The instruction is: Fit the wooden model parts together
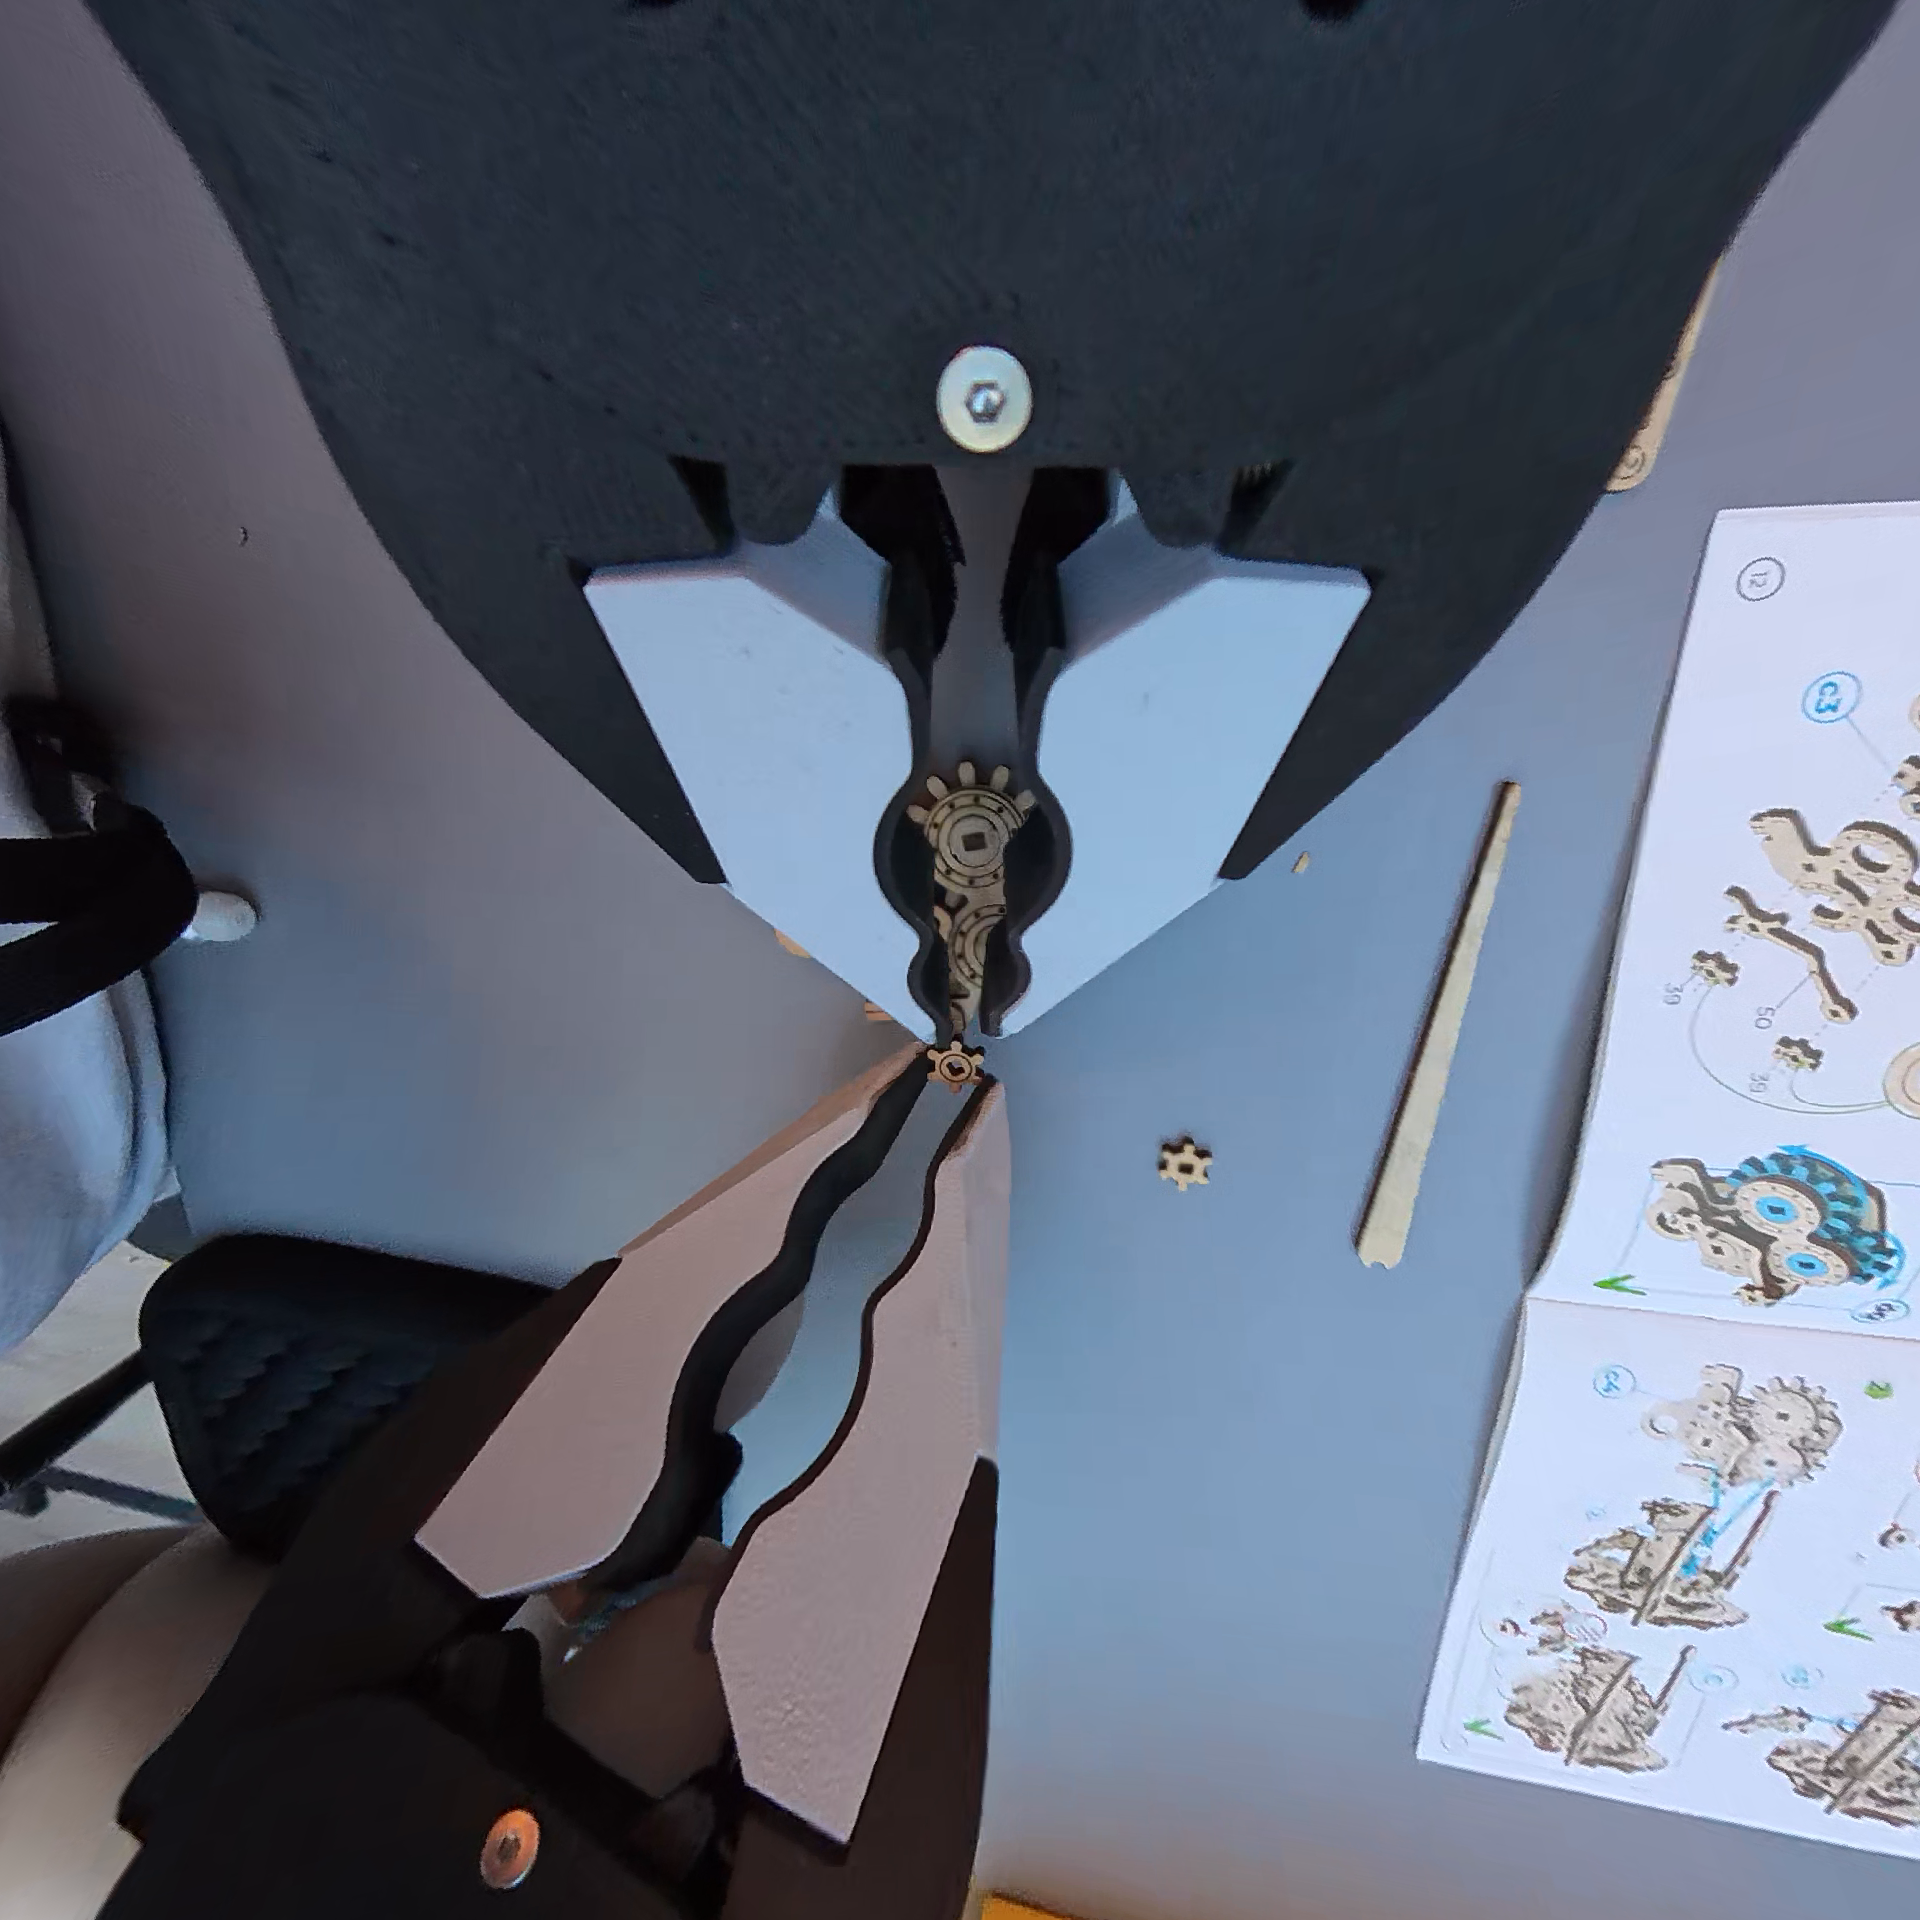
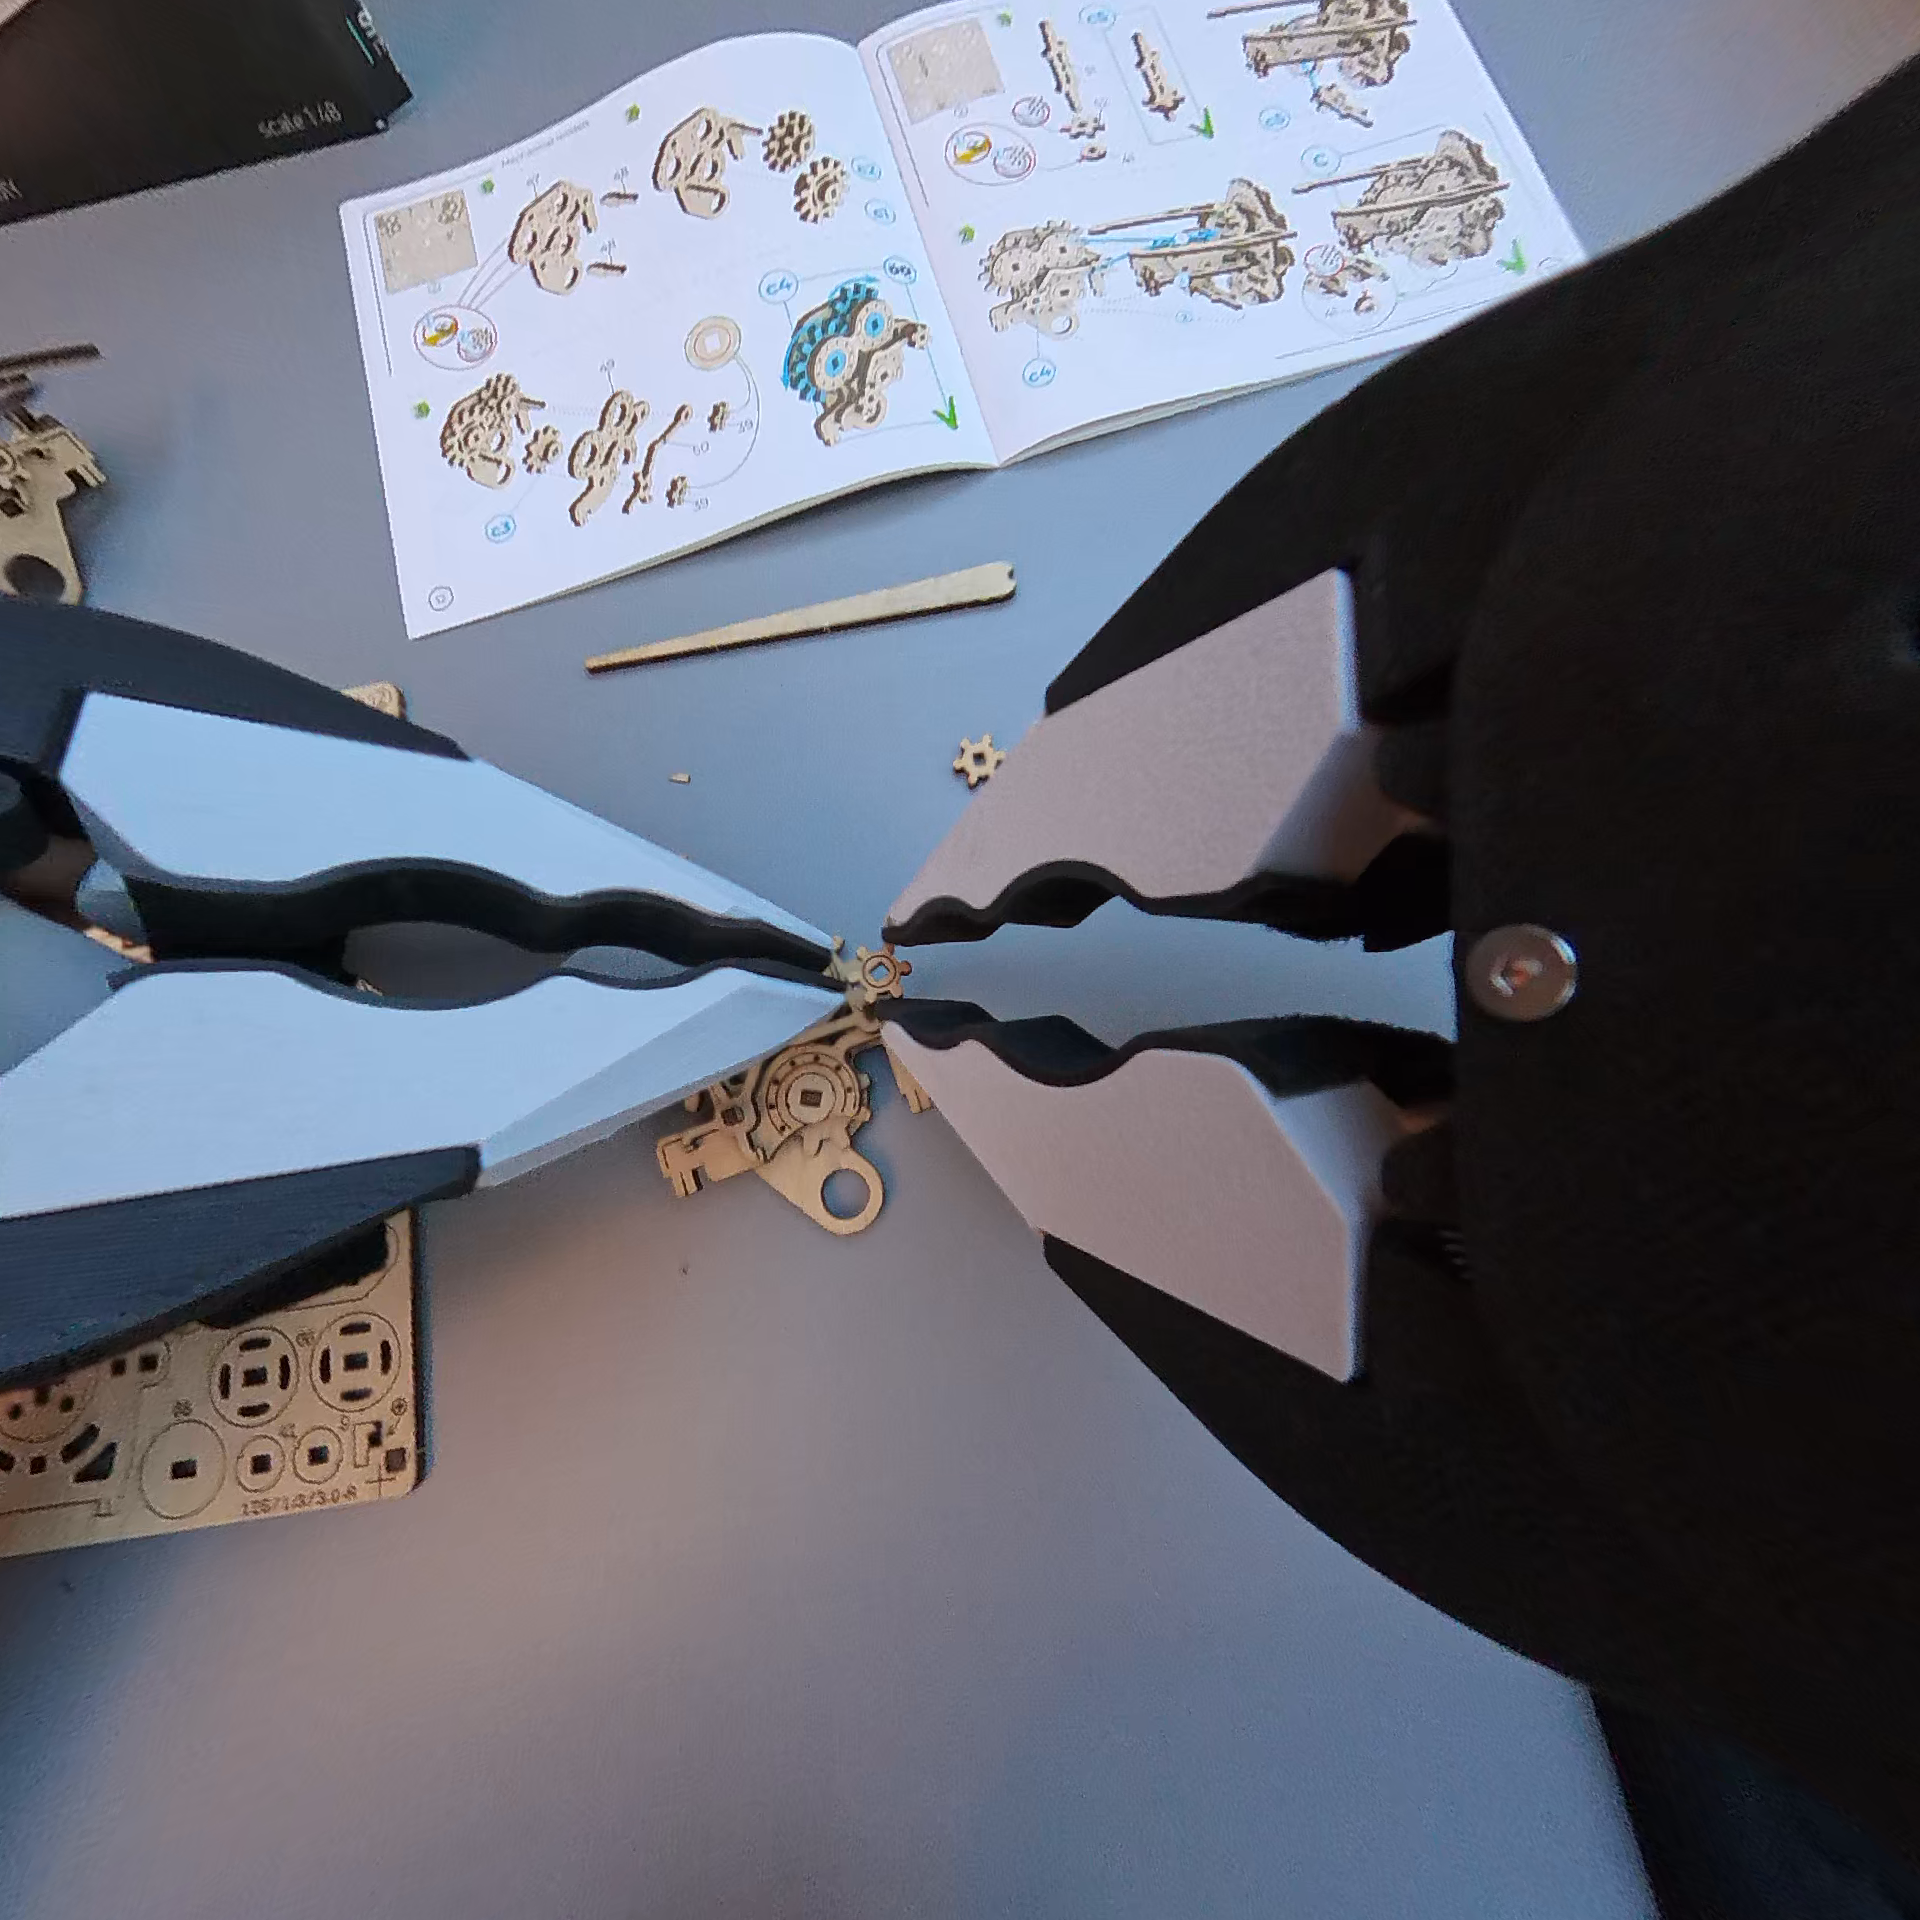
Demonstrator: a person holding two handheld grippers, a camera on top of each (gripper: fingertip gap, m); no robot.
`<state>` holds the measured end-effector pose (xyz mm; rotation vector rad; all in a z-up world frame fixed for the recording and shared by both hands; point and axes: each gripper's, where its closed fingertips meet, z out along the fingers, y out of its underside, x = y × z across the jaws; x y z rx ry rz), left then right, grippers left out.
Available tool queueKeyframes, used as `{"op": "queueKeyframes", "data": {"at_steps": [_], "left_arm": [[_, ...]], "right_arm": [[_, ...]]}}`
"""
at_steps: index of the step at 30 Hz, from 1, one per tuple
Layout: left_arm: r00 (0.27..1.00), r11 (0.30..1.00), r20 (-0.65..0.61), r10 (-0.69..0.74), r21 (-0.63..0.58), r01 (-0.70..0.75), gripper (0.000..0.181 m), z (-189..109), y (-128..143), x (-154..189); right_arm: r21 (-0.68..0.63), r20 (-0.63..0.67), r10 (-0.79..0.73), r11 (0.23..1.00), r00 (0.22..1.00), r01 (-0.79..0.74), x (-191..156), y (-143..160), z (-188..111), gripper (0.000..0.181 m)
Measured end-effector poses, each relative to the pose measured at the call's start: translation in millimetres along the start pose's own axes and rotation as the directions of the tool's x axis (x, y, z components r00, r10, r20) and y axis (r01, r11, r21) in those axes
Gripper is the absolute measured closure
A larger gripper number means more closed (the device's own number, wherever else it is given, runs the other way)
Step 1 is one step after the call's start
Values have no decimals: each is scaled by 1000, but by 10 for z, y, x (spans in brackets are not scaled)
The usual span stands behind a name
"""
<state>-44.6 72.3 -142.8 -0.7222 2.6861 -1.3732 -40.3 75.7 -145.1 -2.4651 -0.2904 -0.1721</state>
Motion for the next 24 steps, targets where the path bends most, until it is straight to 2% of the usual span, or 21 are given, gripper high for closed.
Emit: {"op": "queueKeyframes", "data": {"at_steps": [5,11,24], "left_arm": [[1000,1000,17,13,21,-13,178,-99,-41,-35],[1000,1000,-1,7,13,-7,177,-58,-17,-13],[999,1000,-36,-7,-9,6,181,19,38,31]], "right_arm": [[25,-13,67,997,998,-67,29,-79,-120,172],[-54,-48,45,997,998,-47,-9,22,-10,172],[-47,-30,72,996,997,-73,-53,-14,8,172]]}}
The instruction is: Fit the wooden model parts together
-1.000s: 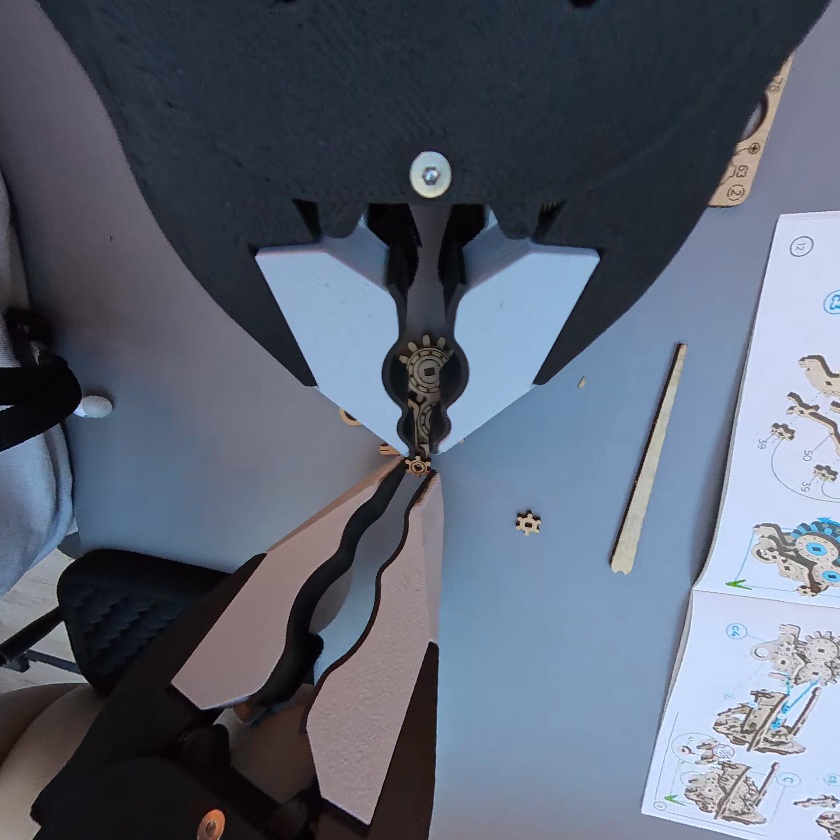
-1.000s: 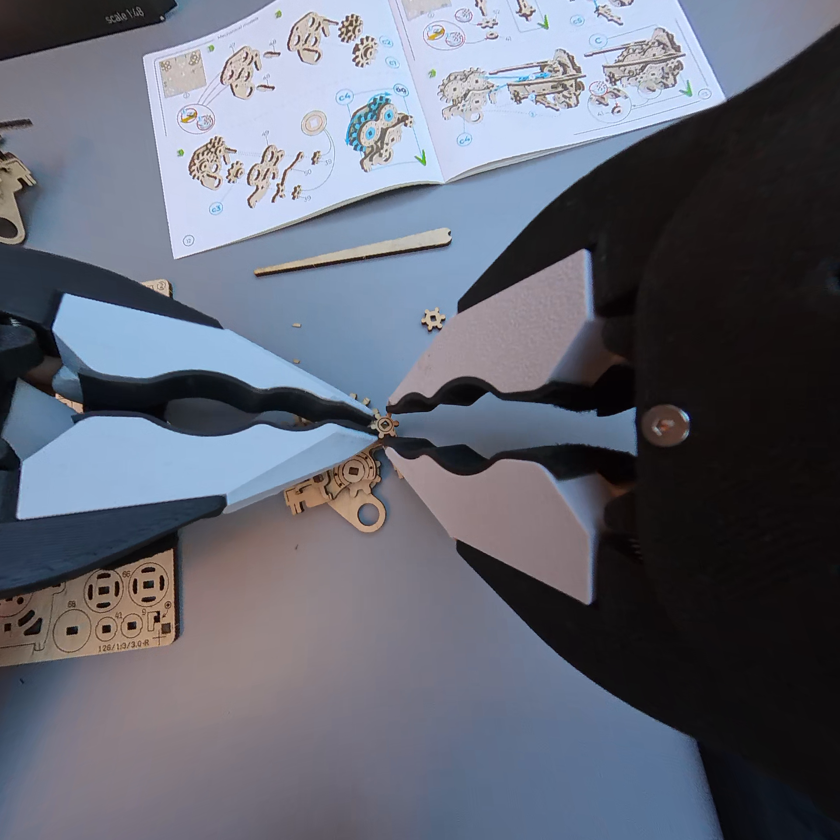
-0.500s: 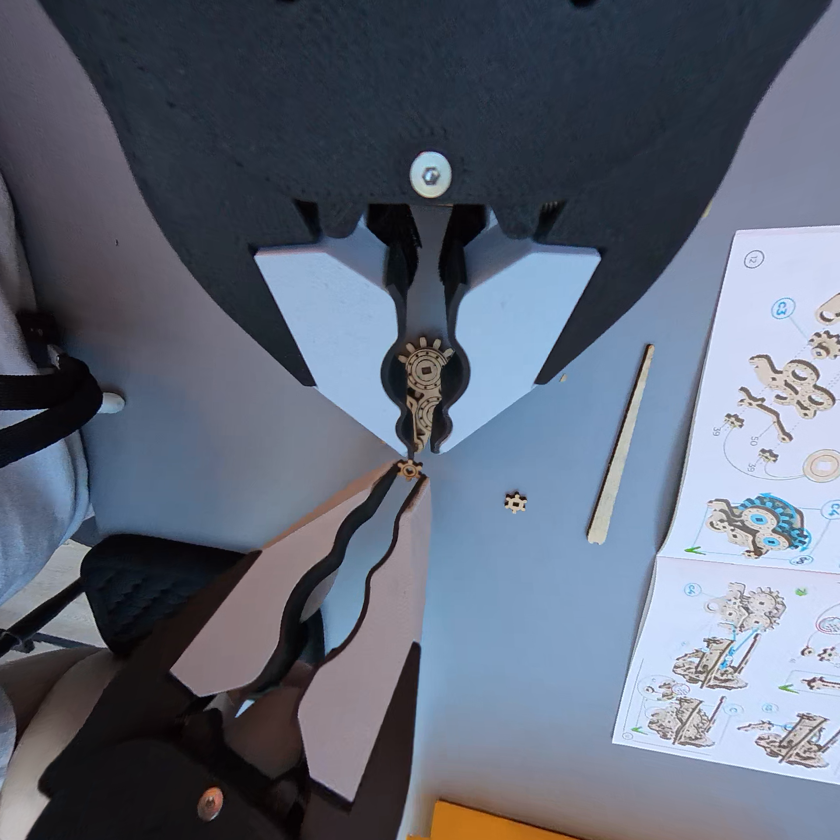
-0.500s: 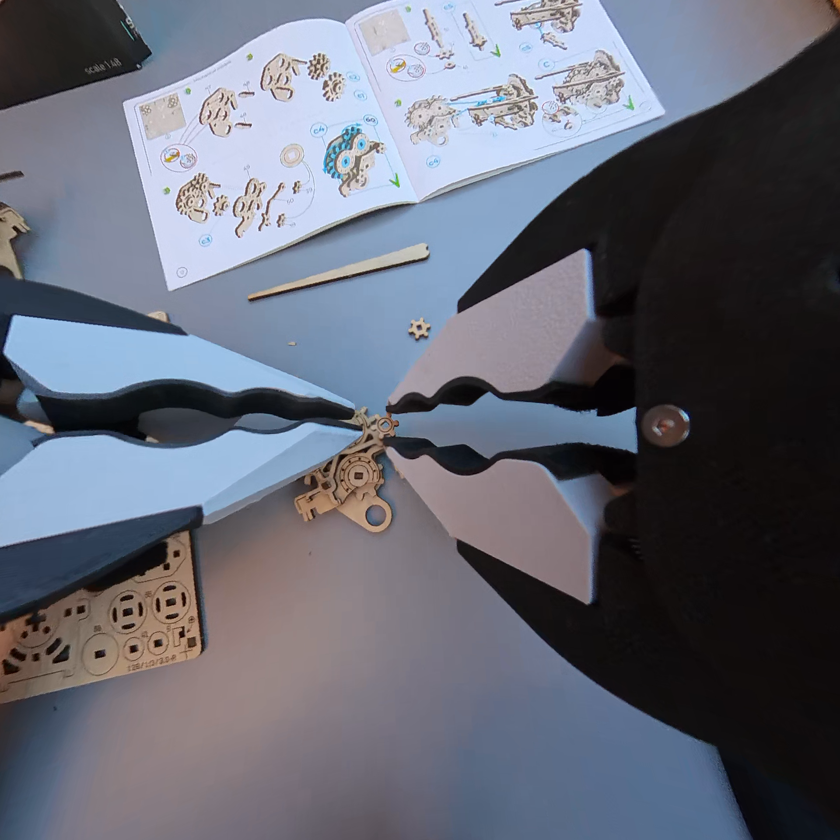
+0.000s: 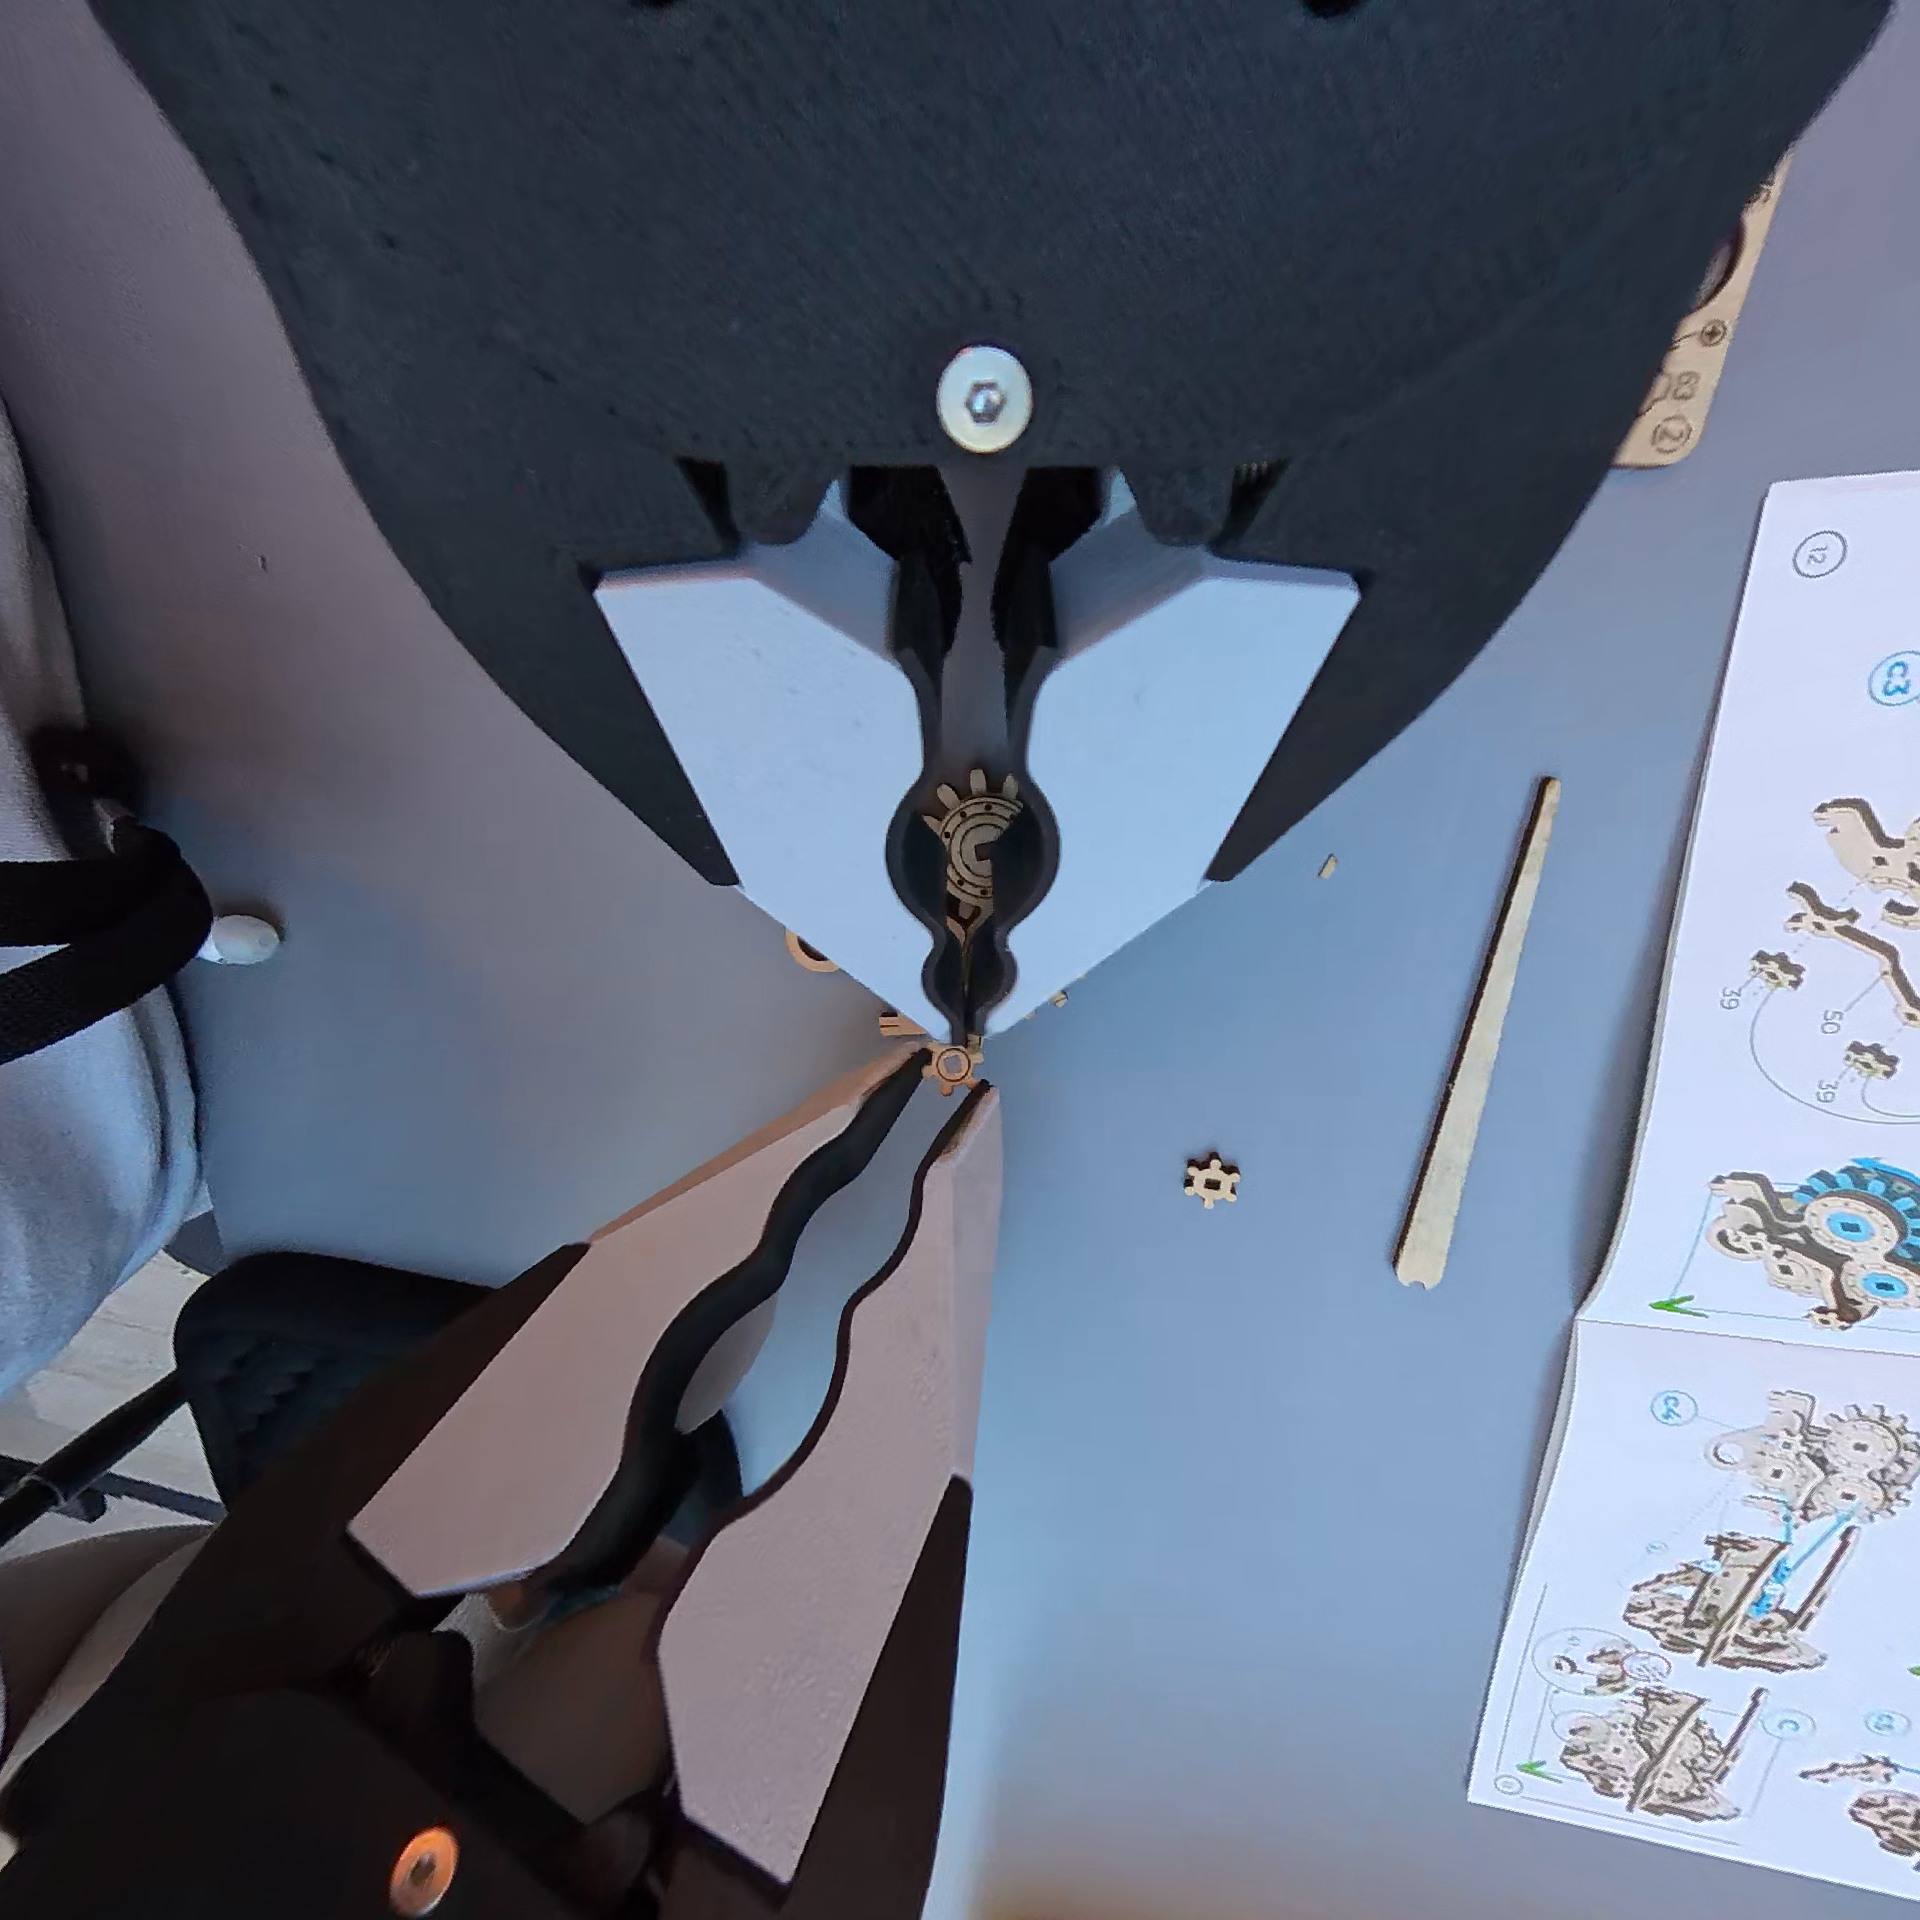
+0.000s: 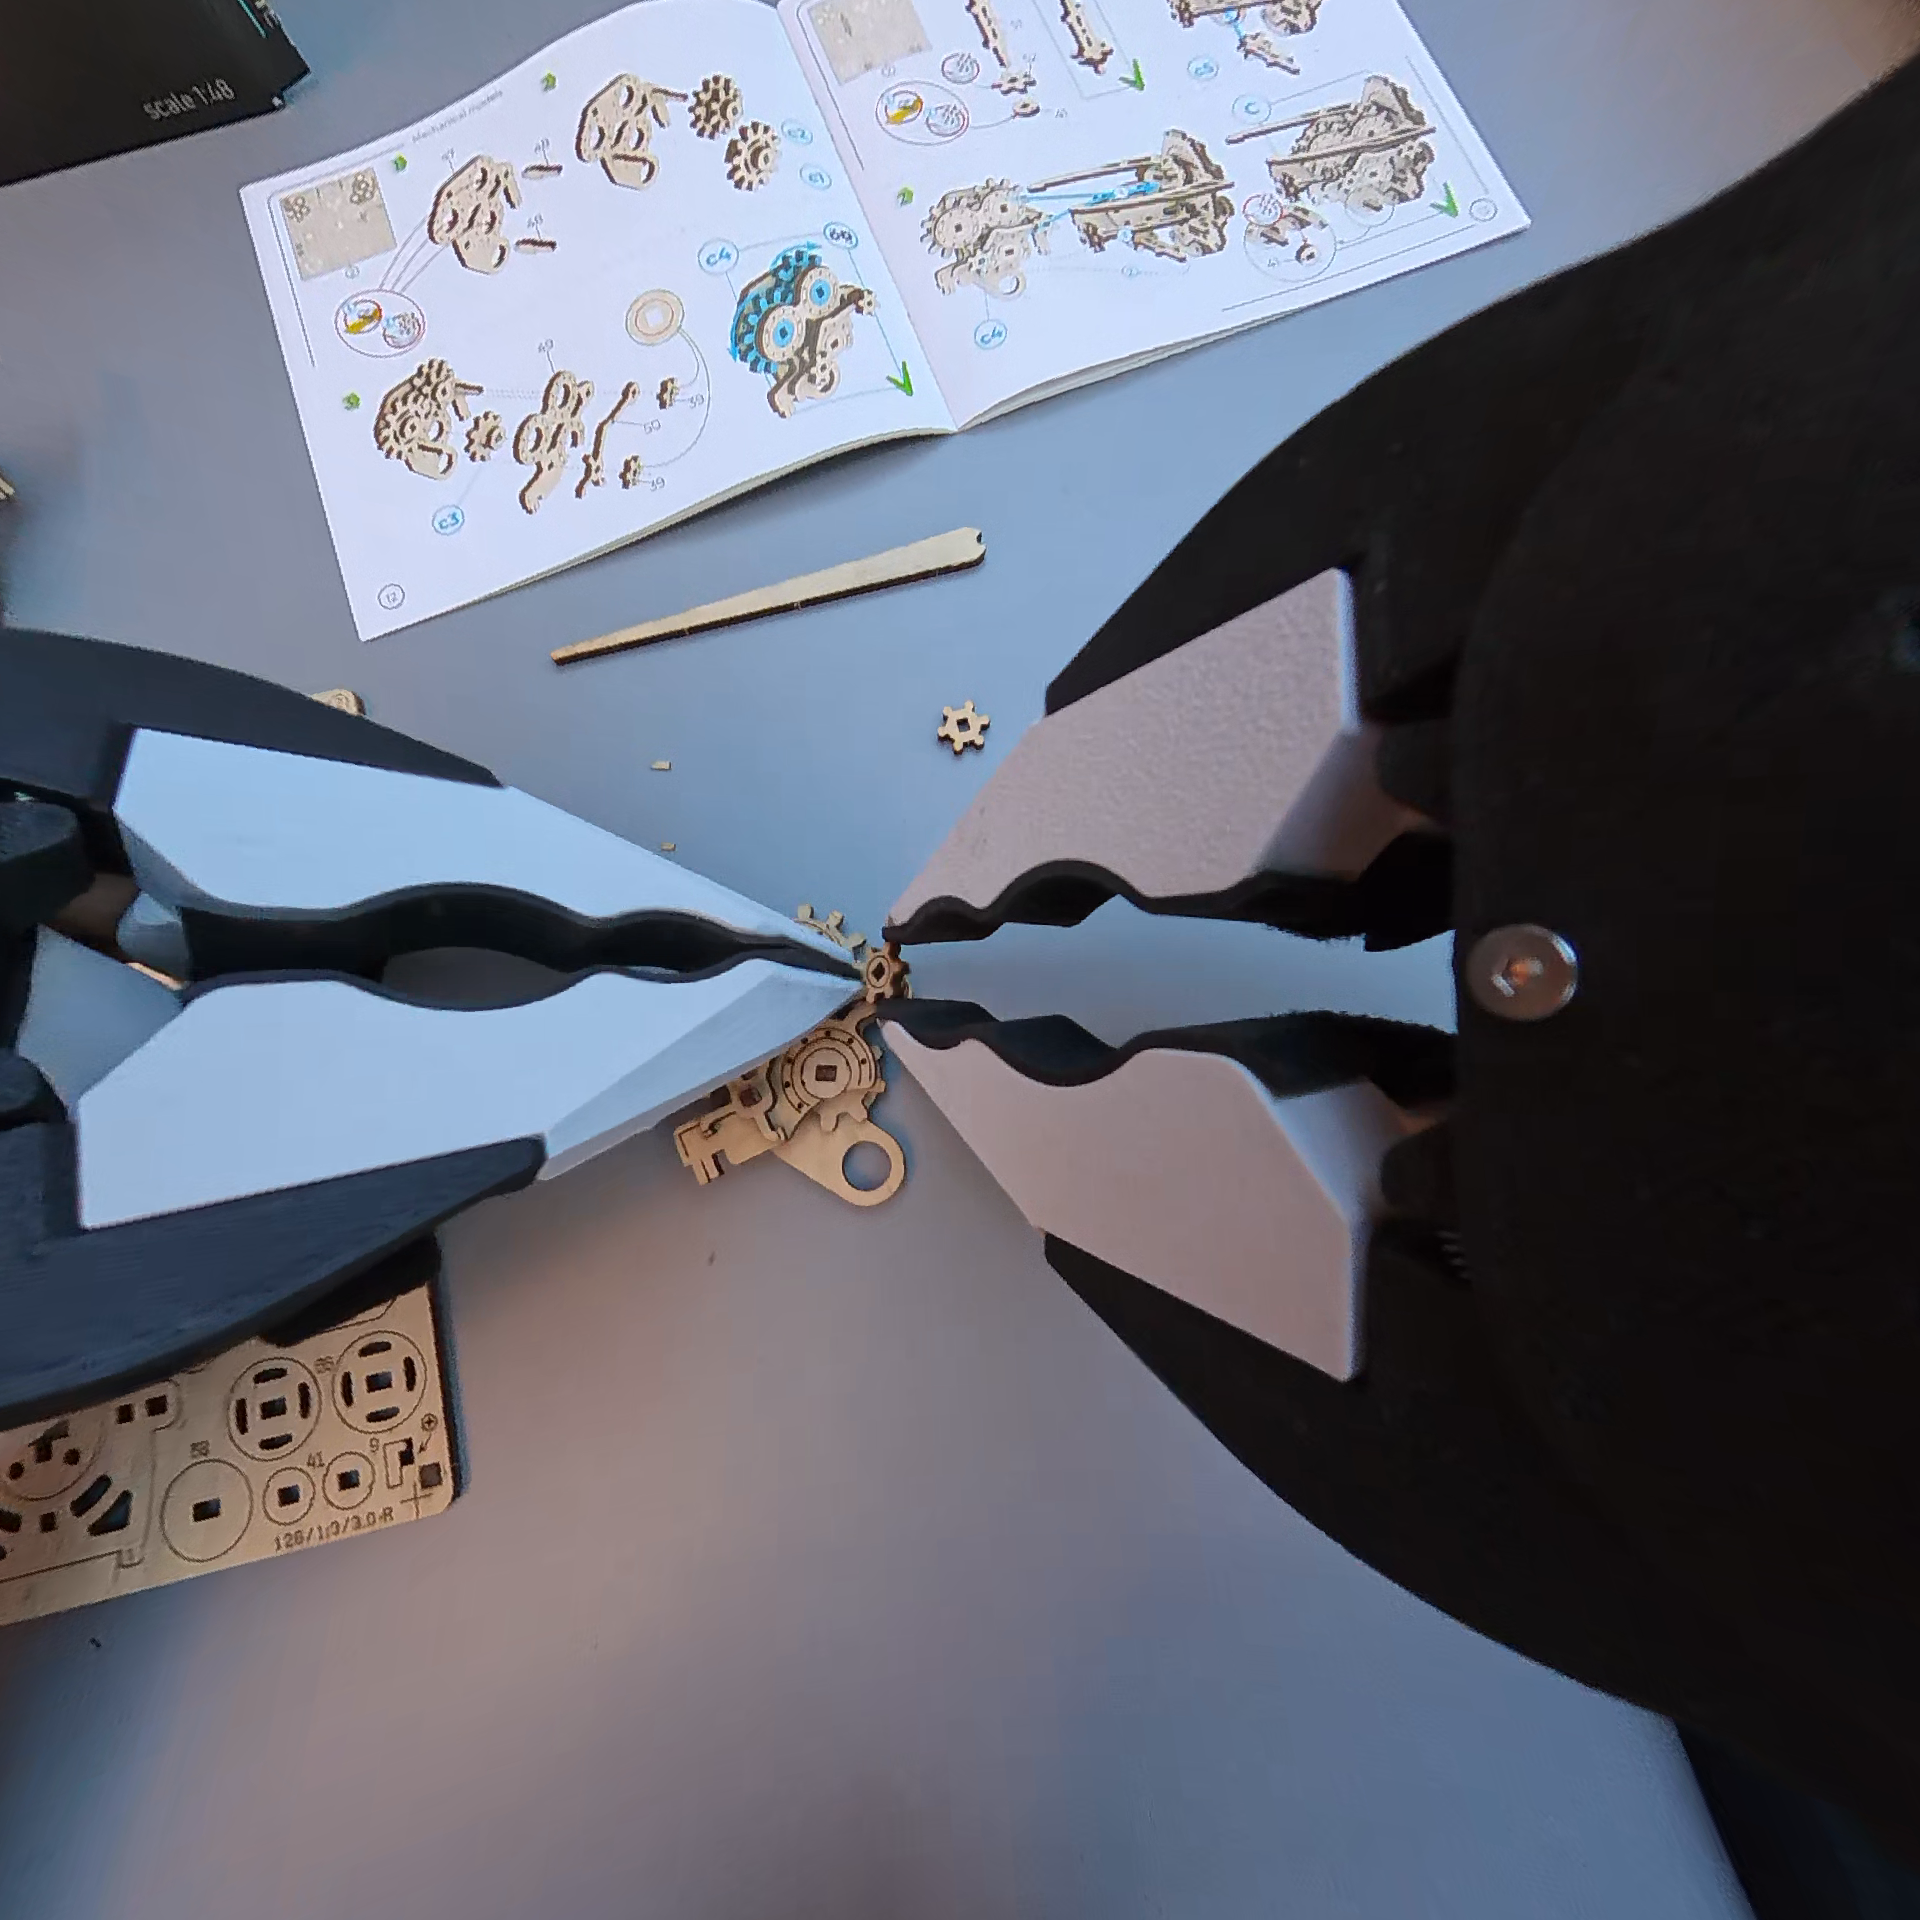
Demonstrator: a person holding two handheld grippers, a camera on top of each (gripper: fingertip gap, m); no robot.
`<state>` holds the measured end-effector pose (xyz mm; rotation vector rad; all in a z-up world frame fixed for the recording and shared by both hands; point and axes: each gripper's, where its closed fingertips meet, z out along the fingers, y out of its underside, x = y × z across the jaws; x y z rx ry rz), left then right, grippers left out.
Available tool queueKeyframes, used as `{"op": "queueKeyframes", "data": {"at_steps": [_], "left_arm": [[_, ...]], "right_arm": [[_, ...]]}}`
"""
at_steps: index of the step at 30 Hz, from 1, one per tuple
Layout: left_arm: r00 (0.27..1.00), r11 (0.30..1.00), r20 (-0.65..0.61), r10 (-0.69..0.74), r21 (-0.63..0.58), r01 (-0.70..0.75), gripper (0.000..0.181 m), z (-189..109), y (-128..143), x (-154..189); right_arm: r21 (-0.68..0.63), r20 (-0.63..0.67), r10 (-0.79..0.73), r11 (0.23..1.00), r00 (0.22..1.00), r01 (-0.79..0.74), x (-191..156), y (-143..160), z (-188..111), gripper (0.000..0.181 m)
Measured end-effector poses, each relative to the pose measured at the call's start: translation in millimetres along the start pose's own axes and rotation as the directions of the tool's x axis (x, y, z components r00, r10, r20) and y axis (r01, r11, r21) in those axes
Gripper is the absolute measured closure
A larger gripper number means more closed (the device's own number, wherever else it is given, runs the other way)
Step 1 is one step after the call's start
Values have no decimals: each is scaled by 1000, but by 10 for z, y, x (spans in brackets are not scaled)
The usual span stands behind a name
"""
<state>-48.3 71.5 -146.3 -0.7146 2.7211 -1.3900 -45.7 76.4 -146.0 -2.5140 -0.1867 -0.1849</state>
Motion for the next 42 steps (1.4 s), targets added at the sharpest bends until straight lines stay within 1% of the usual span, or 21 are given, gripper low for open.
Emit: {"op": "queueKeyframes", "data": {"at_steps": [3,6,10,12,15,17,21,28,31,33,37,42], "left_arm": [[1000,1000,-2,-3,-12,3,181,26,23,4],[1000,1000,-2,-5,-3,5,181,21,11,2],[1000,1000,-1,-13,-4,13,175,-6,28,-21],[1000,1000,-13,-12,-4,12,171,-6,33,-8],[1000,1000,-17,3,4,-3,172,7,17,13],[1000,999,-7,30,23,-30,175,9,-20,25],[996,994,17,87,63,-87,180,-23,-106,50],[993,992,29,111,61,-112,181,-30,-108,55],[993,992,25,118,52,-119,177,-39,-89,56],[992,991,19,126,50,-127,177,-56,-84,65],[993,992,15,119,44,-119,181,-57,-68,62],[993,992,28,117,36,-118,181,-44,-57,44]], "right_arm": [[17,24,13,1000,1000,-14,-36,-27,-13,172],[10,9,5,1000,1000,-5,-15,0,-3,172],[35,-6,14,999,1000,-14,10,14,-27,172],[86,3,22,996,1000,-23,-11,-1,-48,172],[185,-5,38,982,999,-36,21,-62,-113,172],[244,24,53,968,998,-57,22,-109,-160,173],[302,63,77,949,995,-92,42,-149,-202,172],[296,93,60,951,994,-85,22,-100,-168,172],[281,95,48,957,994,-73,7,-72,-130,172],[270,90,39,961,995,-62,-2,-58,-105,172],[264,95,64,961,993,-87,1,-61,-81,173],[259,81,78,961,994,-97,11,-62,-60,173]]}}
